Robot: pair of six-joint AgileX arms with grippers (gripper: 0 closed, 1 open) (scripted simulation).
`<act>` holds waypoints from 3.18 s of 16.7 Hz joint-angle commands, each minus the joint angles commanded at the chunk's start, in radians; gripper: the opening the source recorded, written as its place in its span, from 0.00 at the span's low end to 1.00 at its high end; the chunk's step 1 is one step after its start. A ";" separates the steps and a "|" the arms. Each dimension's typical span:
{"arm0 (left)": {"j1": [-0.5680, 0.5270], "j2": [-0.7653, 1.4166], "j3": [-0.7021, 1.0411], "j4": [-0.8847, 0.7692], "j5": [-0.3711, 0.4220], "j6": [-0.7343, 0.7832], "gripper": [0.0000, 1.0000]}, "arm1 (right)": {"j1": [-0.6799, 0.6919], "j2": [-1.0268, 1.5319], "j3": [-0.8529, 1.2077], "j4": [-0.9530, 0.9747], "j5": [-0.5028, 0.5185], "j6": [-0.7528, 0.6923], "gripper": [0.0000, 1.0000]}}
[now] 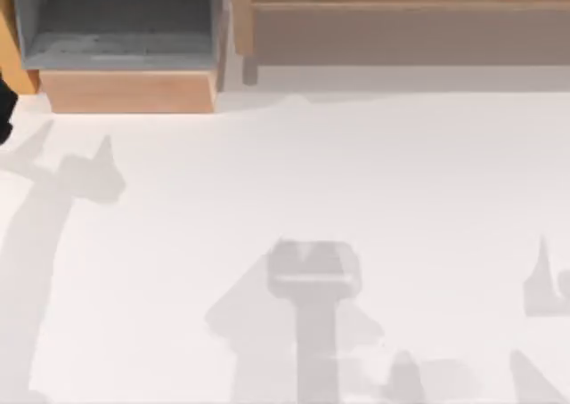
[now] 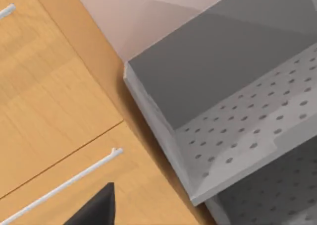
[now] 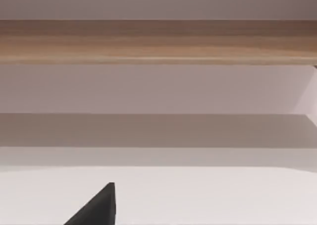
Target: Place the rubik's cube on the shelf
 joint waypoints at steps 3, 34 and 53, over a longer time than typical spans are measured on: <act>0.044 0.279 0.139 0.145 0.058 0.186 1.00 | 0.000 0.000 0.000 0.000 0.000 0.000 1.00; 0.309 1.347 0.687 0.622 0.221 1.010 1.00 | 0.000 0.000 0.000 0.000 0.000 0.000 1.00; 0.305 1.358 0.708 0.611 0.217 1.009 0.00 | 0.000 0.000 0.000 0.000 0.000 0.000 1.00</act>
